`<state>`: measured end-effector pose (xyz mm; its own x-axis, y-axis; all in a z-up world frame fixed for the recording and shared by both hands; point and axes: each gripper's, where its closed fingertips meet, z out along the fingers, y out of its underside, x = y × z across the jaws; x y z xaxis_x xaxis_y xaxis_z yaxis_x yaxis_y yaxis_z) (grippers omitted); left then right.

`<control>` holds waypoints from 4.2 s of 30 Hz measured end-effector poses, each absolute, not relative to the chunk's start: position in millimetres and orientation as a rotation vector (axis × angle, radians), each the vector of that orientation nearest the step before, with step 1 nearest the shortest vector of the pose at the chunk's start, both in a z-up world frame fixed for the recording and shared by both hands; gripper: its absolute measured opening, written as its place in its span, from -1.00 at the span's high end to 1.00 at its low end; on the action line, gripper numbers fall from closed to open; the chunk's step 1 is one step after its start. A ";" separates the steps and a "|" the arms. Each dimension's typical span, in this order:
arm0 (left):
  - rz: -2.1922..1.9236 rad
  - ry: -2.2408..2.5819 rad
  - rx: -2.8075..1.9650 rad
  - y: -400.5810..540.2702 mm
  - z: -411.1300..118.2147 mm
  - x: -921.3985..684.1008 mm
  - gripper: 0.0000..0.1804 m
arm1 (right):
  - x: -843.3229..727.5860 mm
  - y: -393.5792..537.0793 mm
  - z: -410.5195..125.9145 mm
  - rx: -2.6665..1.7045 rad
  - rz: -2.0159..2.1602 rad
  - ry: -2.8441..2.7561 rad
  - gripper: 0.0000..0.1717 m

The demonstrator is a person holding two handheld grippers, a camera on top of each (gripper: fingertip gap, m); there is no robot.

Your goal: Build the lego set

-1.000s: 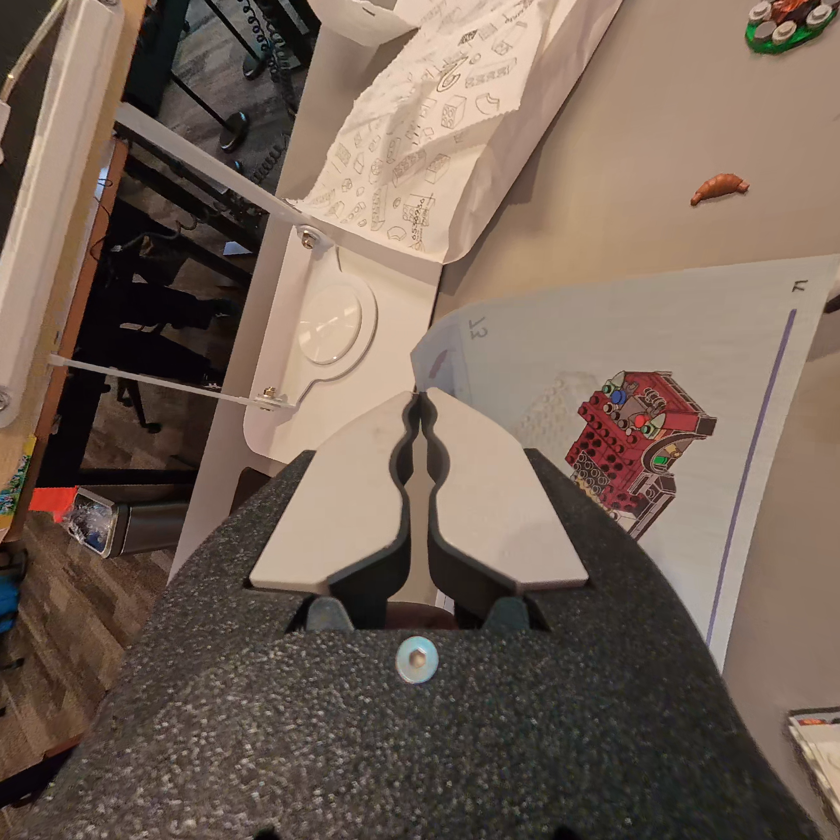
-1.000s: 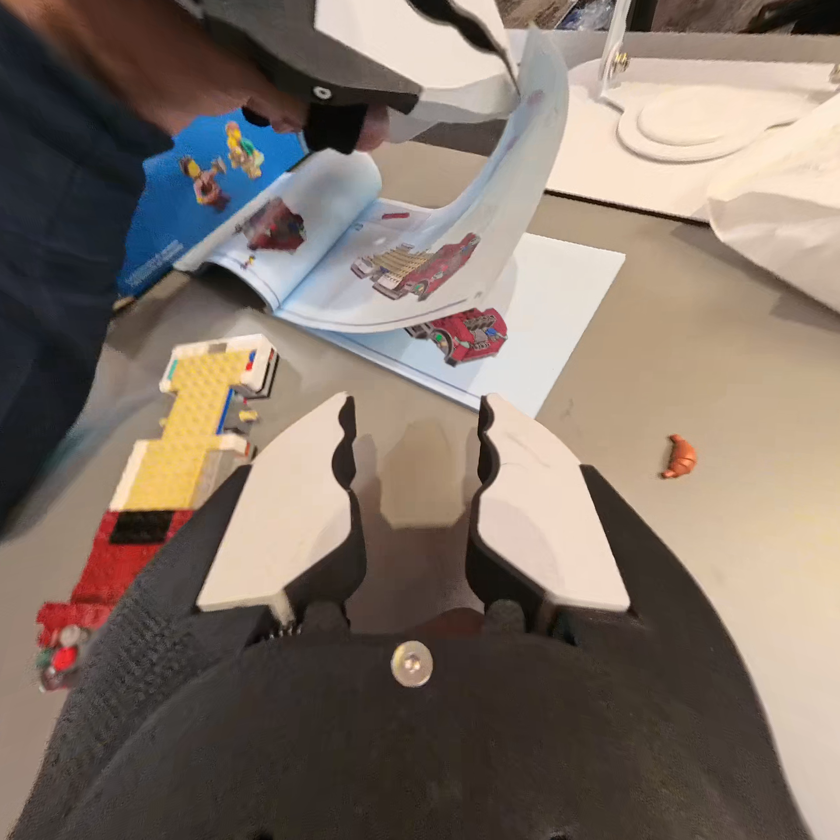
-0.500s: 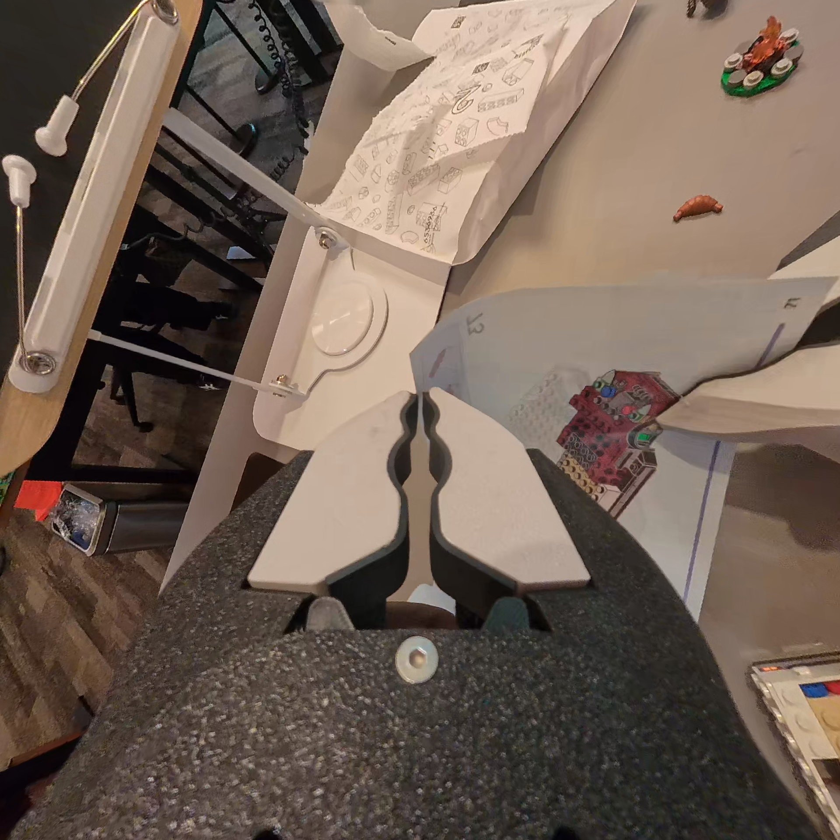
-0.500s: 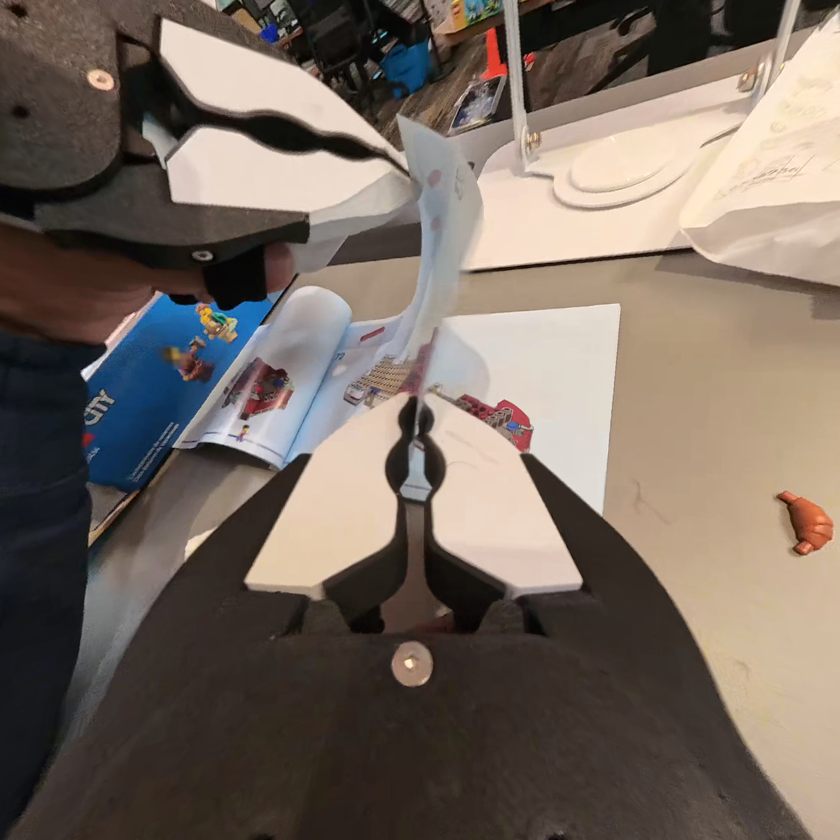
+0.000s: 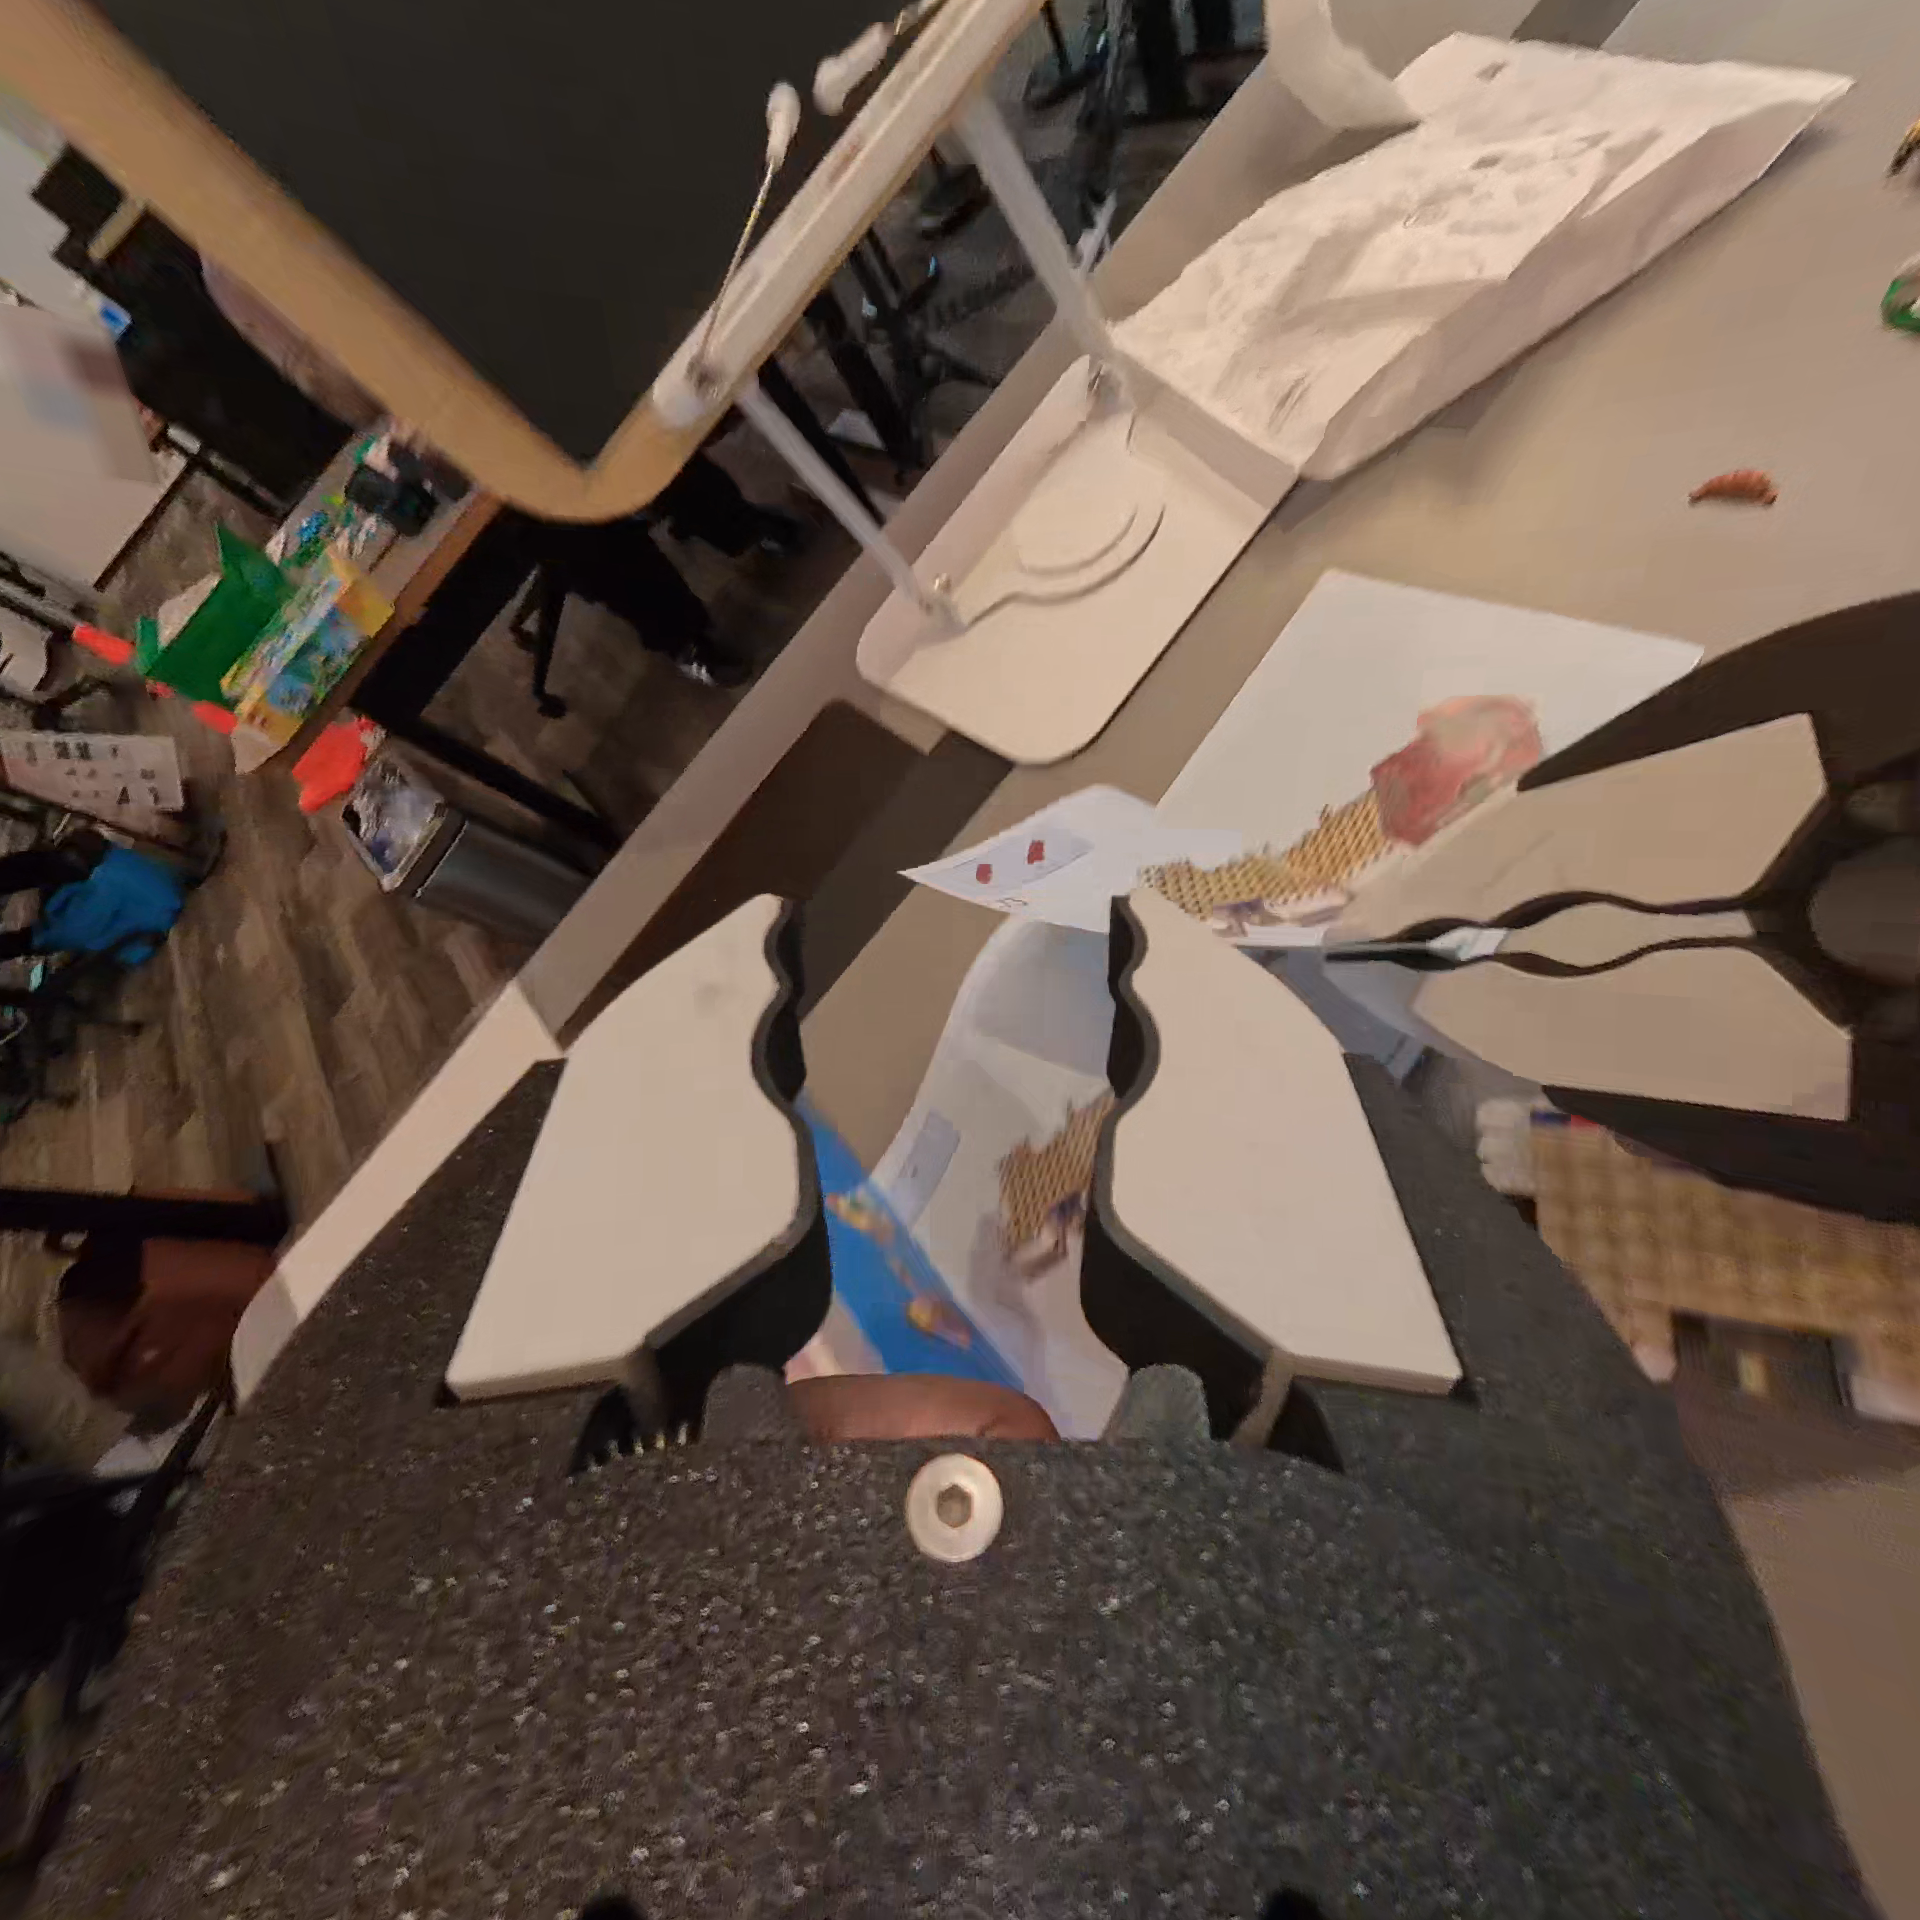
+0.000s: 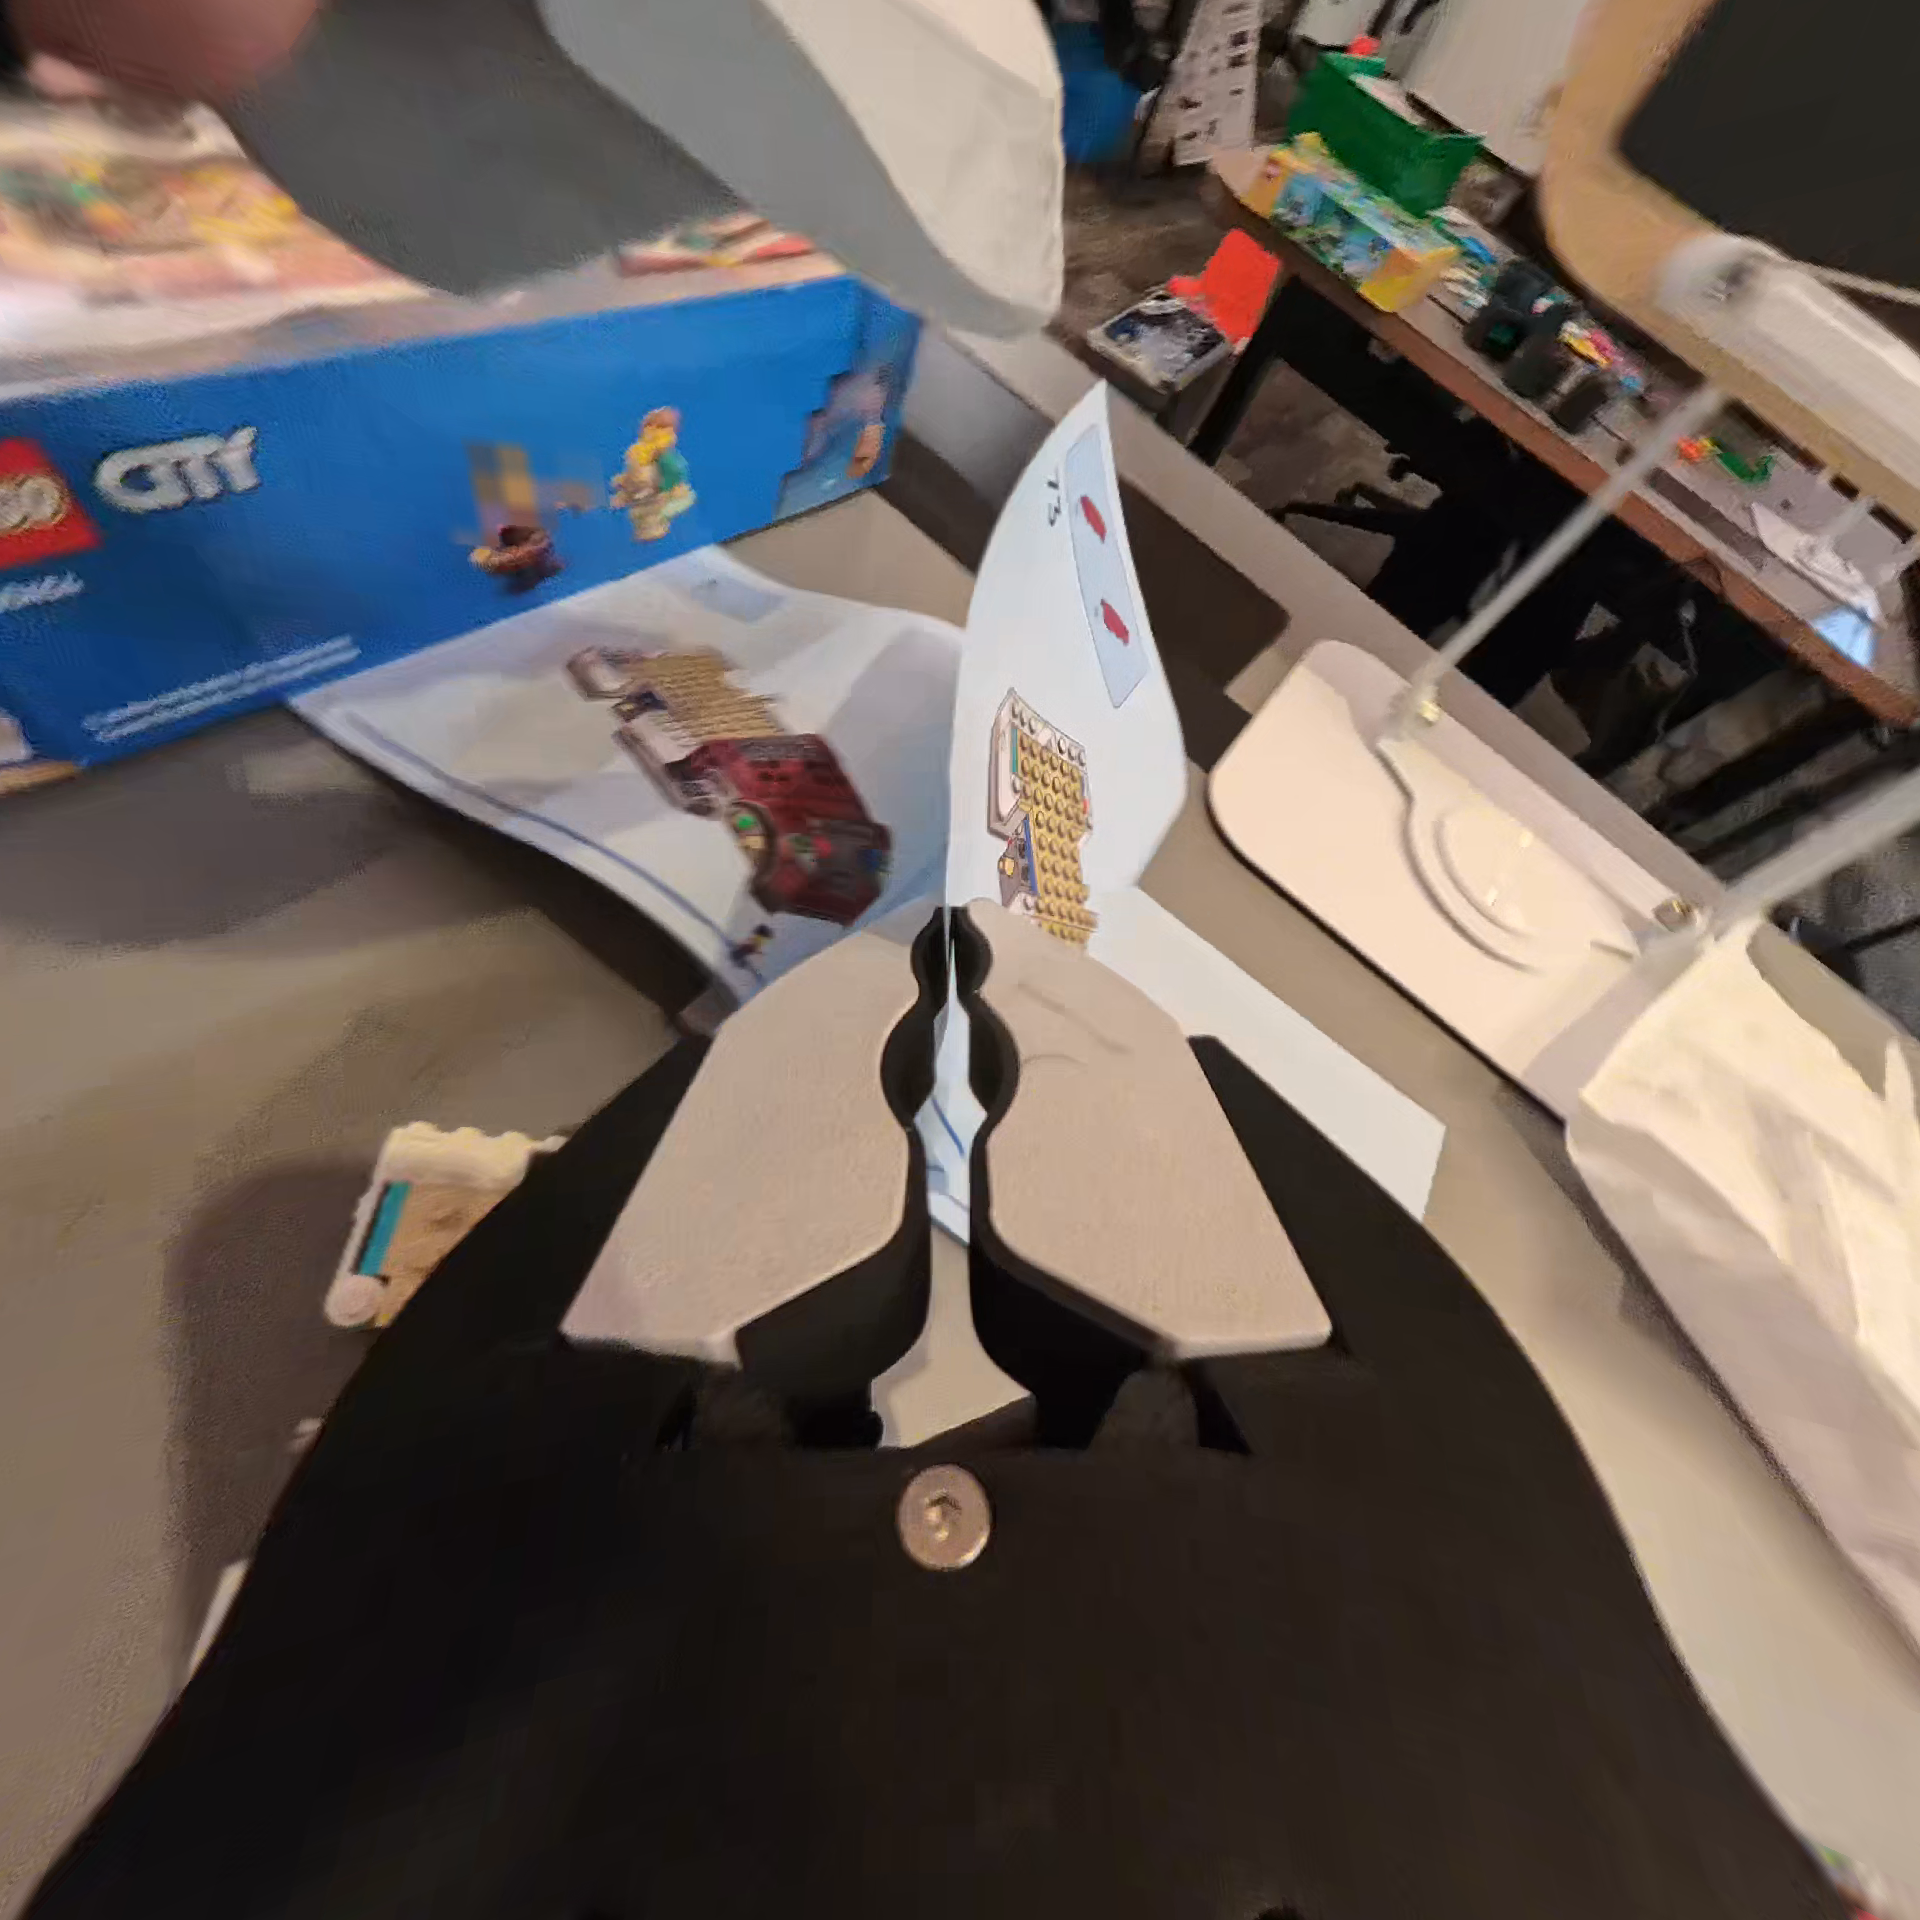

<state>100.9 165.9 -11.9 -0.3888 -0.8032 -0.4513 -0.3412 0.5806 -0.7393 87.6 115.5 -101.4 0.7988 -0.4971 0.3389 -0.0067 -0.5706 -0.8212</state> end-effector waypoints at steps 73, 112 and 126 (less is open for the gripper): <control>-0.990 1.675 -1.560 237.1 -119.2 -33.3 0.98 | 122.4 120.5 -114.2 -2.166 -0.565 0.080 0.68; -0.861 1.702 -1.622 244.2 -133.9 -38.3 0.98 | 104.7 142.3 -129.7 -2.288 -0.517 -0.027 0.68; -0.789 1.671 -1.622 249.5 -134.0 -44.9 0.64 | 88.4 104.7 -115.3 -2.242 -0.540 -0.002 0.67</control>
<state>-44.9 249.5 -134.0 -0.0033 -0.9986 -0.0529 -0.5935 0.0446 -0.8036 88.4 104.7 -115.3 0.9085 -0.1718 0.3808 0.1751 -0.6710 -0.7205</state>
